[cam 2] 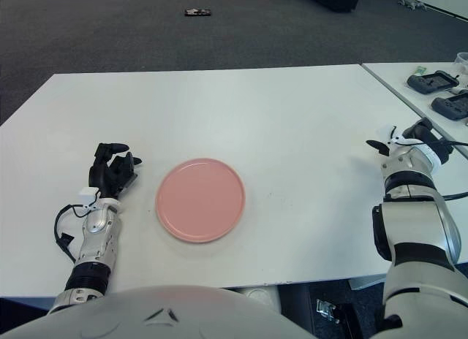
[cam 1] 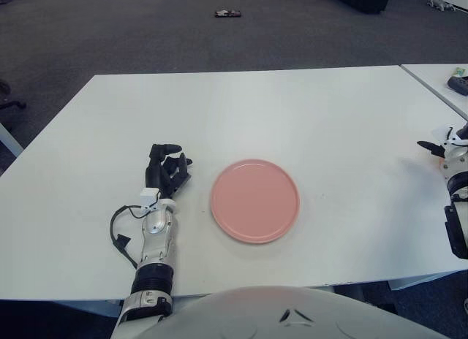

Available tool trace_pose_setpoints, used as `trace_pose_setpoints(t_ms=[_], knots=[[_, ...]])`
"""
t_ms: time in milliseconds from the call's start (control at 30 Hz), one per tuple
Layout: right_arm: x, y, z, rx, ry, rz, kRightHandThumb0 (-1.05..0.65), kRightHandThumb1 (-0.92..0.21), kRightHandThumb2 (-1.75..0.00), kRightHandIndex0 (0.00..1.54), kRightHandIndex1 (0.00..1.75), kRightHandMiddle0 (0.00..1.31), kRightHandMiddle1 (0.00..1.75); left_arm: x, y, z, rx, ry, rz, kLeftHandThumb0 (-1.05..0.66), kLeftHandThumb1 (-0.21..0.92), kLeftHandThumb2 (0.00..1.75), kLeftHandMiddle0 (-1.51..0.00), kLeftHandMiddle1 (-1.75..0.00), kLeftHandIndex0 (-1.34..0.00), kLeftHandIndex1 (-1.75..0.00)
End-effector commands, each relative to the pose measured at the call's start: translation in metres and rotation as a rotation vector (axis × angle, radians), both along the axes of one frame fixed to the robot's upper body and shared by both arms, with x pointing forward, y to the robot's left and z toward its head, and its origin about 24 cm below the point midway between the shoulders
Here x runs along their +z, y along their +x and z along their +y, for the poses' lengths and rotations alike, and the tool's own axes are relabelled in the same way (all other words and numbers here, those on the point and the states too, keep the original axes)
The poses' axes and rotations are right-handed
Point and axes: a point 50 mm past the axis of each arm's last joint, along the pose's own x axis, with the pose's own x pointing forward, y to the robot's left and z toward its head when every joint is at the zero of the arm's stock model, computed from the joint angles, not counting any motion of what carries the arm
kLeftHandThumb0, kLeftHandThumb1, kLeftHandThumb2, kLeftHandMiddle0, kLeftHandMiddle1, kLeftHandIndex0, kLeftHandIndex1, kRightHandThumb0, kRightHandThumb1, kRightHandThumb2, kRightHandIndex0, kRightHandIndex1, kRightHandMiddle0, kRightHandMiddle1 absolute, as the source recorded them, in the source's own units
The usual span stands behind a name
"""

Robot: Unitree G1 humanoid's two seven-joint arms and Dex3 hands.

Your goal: Put the apple into the plate.

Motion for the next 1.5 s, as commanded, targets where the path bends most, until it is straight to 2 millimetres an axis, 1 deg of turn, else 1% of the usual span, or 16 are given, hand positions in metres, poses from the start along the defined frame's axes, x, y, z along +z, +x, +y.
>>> trace_pose_setpoints(t_ms=[0, 67, 100, 167, 233, 333, 500, 933, 1067, 1167, 1300, 1467], knots=[[-0.004, 0.001, 0.003, 0.022, 0.023, 0.003, -0.84, -0.81, -0.28, 0.00, 0.00, 0.00, 0.00, -0.019, -0.012, 0.003, 0.012, -0.012, 0.101, -0.39, 0.67, 0.88, -0.63, -1.49, -0.35, -1.75], [-0.006, 0.000, 0.003, 0.025, 0.032, 0.008, -0.83, -0.79, -0.30, 0.00, 0.00, 0.00, 0.00, -0.019, -0.012, 0.003, 0.012, -0.011, 0.104, -0.39, 0.66, 0.89, -0.63, -1.49, -0.35, -1.75], [-0.006, 0.000, 0.003, 0.027, 0.037, 0.011, -0.83, -0.77, -0.35, 0.00, 0.00, 0.00, 0.00, -0.019, -0.012, 0.003, 0.012, -0.011, 0.106, -0.39, 0.66, 0.89, -0.63, -1.50, -0.35, -1.75], [-0.017, -0.006, 0.003, 0.033, 0.055, 0.035, -0.82, -0.73, -0.43, 0.00, 0.00, 0.00, 0.00, -0.020, -0.013, 0.004, 0.014, -0.005, 0.121, -0.39, 0.66, 0.89, -0.62, -1.51, -0.35, -1.75], [-0.023, -0.009, 0.004, 0.046, 0.062, 0.063, -0.82, -0.71, -0.47, 0.00, 0.00, 0.00, 0.00, -0.020, -0.013, 0.005, 0.017, 0.000, 0.127, -0.38, 0.67, 0.88, -0.61, -1.51, -0.35, -1.75], [-0.026, -0.010, 0.004, 0.062, 0.065, 0.091, -0.82, -0.70, -0.49, 0.00, 0.00, 0.00, 0.00, -0.019, -0.013, 0.006, 0.023, -0.001, 0.135, -0.38, 0.68, 0.86, -0.59, -1.51, -0.34, -1.75], [-0.033, -0.013, 0.006, 0.083, 0.075, 0.138, -0.83, -0.70, -0.51, 0.00, 0.00, 0.00, 0.00, -0.019, -0.014, 0.007, 0.035, -0.004, 0.154, -0.38, 0.70, 0.83, -0.57, -1.48, -0.32, -1.75], [-0.041, -0.012, 0.014, 0.074, 0.126, 0.167, -0.84, -0.70, -0.53, 0.00, 0.00, 0.00, 0.00, -0.016, -0.014, 0.008, 0.032, 0.004, 0.157, -0.37, 0.75, 0.78, -0.54, -1.45, -0.30, -1.75], [-0.045, -0.015, 0.013, 0.061, 0.151, 0.181, -0.84, -0.69, -0.54, 0.00, 0.00, 0.01, 0.01, -0.016, -0.014, 0.008, 0.036, -0.007, 0.156, -0.37, 0.75, 0.77, -0.55, -1.45, -0.30, -1.75], [-0.045, -0.013, 0.015, 0.053, 0.164, 0.197, -0.85, -0.70, -0.55, 0.00, 0.00, 0.01, 0.01, -0.015, -0.013, 0.008, 0.039, -0.015, 0.154, -0.37, 0.74, 0.78, -0.55, -1.45, -0.30, -1.75], [-0.053, -0.020, 0.015, 0.038, 0.179, 0.237, -0.88, -0.72, -0.56, 0.00, 0.00, 0.00, 0.00, -0.015, -0.012, 0.009, 0.040, -0.018, 0.149, -0.37, 0.74, 0.79, -0.56, -1.45, -0.30, -1.75], [-0.055, -0.021, 0.015, 0.034, 0.182, 0.271, -0.89, -0.74, -0.56, 0.00, 0.00, 0.00, 0.00, -0.014, -0.012, 0.009, 0.036, -0.013, 0.141, -0.37, 0.72, 0.80, -0.57, -1.46, -0.31, -1.75]])
